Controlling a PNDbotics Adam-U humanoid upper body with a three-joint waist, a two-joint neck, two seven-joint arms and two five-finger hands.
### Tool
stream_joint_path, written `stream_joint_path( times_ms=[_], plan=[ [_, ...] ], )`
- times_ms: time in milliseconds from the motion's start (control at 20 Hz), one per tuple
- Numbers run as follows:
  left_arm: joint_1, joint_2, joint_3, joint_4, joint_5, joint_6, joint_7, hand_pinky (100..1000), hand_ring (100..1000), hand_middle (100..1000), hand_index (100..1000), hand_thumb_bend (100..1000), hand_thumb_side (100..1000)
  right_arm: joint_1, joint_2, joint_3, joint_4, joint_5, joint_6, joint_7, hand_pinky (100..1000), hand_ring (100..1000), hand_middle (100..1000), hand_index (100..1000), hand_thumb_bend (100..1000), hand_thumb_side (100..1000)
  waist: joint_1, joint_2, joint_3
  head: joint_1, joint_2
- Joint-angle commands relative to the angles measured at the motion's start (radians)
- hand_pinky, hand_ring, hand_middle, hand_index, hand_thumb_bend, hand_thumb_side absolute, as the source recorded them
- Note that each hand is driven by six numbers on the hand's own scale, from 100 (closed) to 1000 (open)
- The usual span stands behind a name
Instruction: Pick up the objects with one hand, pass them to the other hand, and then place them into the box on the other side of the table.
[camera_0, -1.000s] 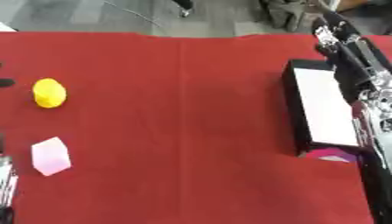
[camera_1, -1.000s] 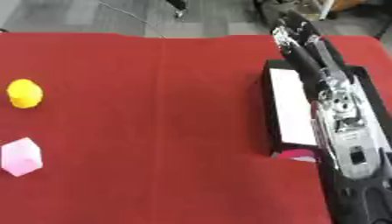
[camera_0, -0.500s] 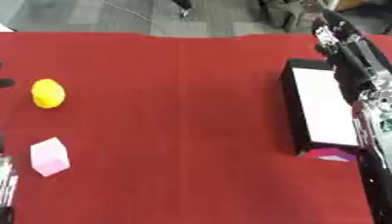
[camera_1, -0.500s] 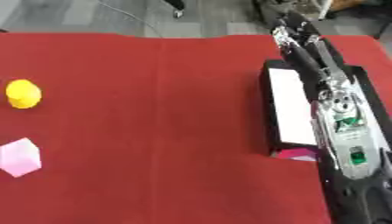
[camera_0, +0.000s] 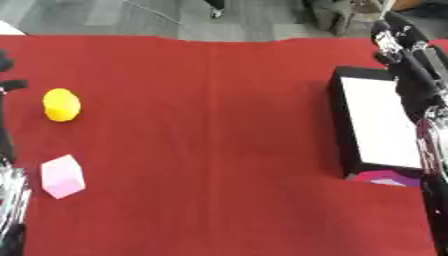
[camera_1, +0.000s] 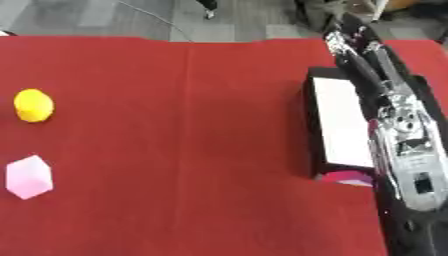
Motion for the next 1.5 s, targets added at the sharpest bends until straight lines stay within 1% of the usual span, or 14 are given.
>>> stream_joint_path(
  times_ms=[50,300,500,650,700,750,800,1050,1100,1150,1200,1250,1350,1500],
  plan=[
    [-0.023,0.079,0.01,0.0,-0.03,0.05,-0.005,598,719,653,818,258,745,-0.009,-0.032,-0.01,-0.013,0.006,0.001,-0.003,1000,1000,968,1000,100,613,0.007,-0.013,-0.001,0.02,-0.001],
    [-0.041,0.26,-0.009,0.058,-0.053,0.186,-0.051,622,736,666,824,248,729,-0.004,-0.044,-0.011,-0.012,0.009,0.002,-0.003,1000,1000,968,1000,100,613,0.019,-0.011,-0.002,0.039,-0.013],
    [-0.051,0.402,-0.033,0.098,-0.055,0.291,-0.132,647,751,683,842,248,713,-0.002,-0.053,-0.011,-0.011,0.012,0.002,-0.003,1000,1000,968,1000,100,614,0.026,-0.009,-0.004,0.074,-0.019],
    [-0.055,0.487,-0.042,0.127,-0.036,0.354,-0.214,672,768,701,865,250,708,0.0,-0.058,-0.013,-0.01,0.013,0.003,-0.004,1000,1000,968,1000,100,615,0.029,-0.005,-0.003,0.099,-0.021],
    [-0.057,0.512,-0.043,0.14,-0.028,0.37,-0.243,680,772,703,871,194,710,0.001,-0.06,-0.013,-0.009,0.013,0.003,-0.004,1000,1000,969,1000,100,610,0.03,-0.005,-0.002,0.103,-0.02],
    [-0.06,0.537,-0.044,0.157,-0.021,0.385,-0.275,688,778,711,878,271,693,0.002,-0.062,-0.013,-0.009,0.014,0.003,-0.004,1000,1000,969,1000,100,616,0.031,-0.004,-0.001,0.105,-0.019],
    [-0.062,0.56,-0.046,0.178,-0.012,0.398,-0.312,698,786,720,887,288,692,0.003,-0.064,-0.014,-0.008,0.015,0.003,-0.004,1000,1000,969,1000,100,616,0.032,-0.003,0.0,0.107,-0.018],
    [-0.063,0.641,-0.045,0.281,-0.011,0.46,-0.517,756,823,758,909,343,657,0.009,-0.071,-0.015,-0.005,0.018,0.004,-0.005,1000,1000,969,1000,100,616,0.034,-0.001,0.004,0.128,-0.014],
    [-0.063,0.65,-0.042,0.299,-0.02,0.471,-0.555,767,828,764,913,313,636,0.009,-0.072,-0.015,-0.005,0.018,0.004,-0.005,1000,1000,969,1000,100,615,0.034,-0.001,0.004,0.133,-0.015],
    [-0.063,0.657,-0.038,0.317,-0.03,0.481,-0.591,777,833,769,914,365,616,0.01,-0.073,-0.016,-0.005,0.019,0.004,-0.005,1000,1000,969,1000,100,616,0.034,-0.001,0.005,0.137,-0.015],
    [-0.063,0.664,-0.033,0.333,-0.041,0.493,-0.627,794,842,773,912,392,575,0.01,-0.073,-0.016,-0.005,0.019,0.004,-0.005,1000,1000,969,1000,100,616,0.034,-0.001,0.005,0.138,-0.016],
    [-0.063,0.671,-0.028,0.345,-0.052,0.502,-0.662,817,854,779,908,425,509,0.011,-0.074,-0.016,-0.004,0.02,0.004,-0.005,1000,1000,969,1000,100,616,0.034,0.0,0.006,0.137,-0.016],
    [-0.066,0.683,-0.017,0.376,-0.072,0.526,-0.744,840,864,781,897,452,404,0.013,-0.075,-0.016,-0.003,0.02,0.005,-0.005,1000,1000,969,1000,100,617,0.034,0.0,0.007,0.131,-0.013],
    [-0.078,0.697,-0.001,0.425,-0.106,0.558,-0.852,867,880,793,894,437,332,0.015,-0.078,-0.016,-0.002,0.022,0.005,-0.005,1000,1000,970,1000,100,617,0.034,0.001,0.008,0.126,-0.011]
  ],
)
